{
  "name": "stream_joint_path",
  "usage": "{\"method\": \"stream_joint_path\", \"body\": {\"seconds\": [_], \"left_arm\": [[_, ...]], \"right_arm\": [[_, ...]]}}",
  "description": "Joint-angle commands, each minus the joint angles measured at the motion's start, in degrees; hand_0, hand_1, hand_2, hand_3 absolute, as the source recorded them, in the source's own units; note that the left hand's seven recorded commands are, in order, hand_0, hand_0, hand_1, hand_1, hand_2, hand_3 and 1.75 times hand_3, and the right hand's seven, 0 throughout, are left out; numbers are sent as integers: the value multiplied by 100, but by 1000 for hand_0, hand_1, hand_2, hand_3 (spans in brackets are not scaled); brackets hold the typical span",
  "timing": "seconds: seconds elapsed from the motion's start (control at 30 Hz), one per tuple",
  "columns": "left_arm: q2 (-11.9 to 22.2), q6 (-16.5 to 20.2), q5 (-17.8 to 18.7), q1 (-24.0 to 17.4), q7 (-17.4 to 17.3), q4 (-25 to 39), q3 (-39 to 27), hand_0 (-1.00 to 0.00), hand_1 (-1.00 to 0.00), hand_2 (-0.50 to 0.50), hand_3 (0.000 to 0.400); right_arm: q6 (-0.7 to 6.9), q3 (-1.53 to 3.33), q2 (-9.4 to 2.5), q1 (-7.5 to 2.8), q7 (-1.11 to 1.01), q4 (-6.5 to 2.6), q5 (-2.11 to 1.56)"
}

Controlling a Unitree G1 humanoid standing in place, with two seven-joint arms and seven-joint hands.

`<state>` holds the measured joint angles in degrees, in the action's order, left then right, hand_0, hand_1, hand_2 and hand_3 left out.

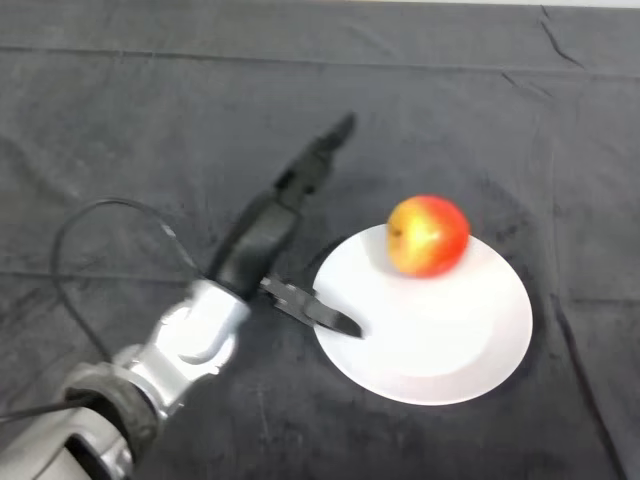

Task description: Move the apple to the plate

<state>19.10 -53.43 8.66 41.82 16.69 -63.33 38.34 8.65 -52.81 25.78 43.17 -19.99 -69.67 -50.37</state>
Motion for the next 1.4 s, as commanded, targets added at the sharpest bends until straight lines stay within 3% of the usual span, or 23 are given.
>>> {"method": "stream_joint_path", "body": {"seconds": [0.03, 0.73, 1.4], "left_arm": [[251, -137, 143, -267, -36, -201, -233, 0, 0, 0, 0], [836, -419, 561, -978, -347, -480, -1611, 0, 0, 0, 0], [1427, -71, 1291, -1582, -559, -608, -3104, 0, 0, 0, 0]], "right_arm": [[8, -74, 147, -111, -35, -35, -39], [8, -74, 147, -111, -36, -34, -38], [9, -73, 144, -113, -34, -29, -36]]}}
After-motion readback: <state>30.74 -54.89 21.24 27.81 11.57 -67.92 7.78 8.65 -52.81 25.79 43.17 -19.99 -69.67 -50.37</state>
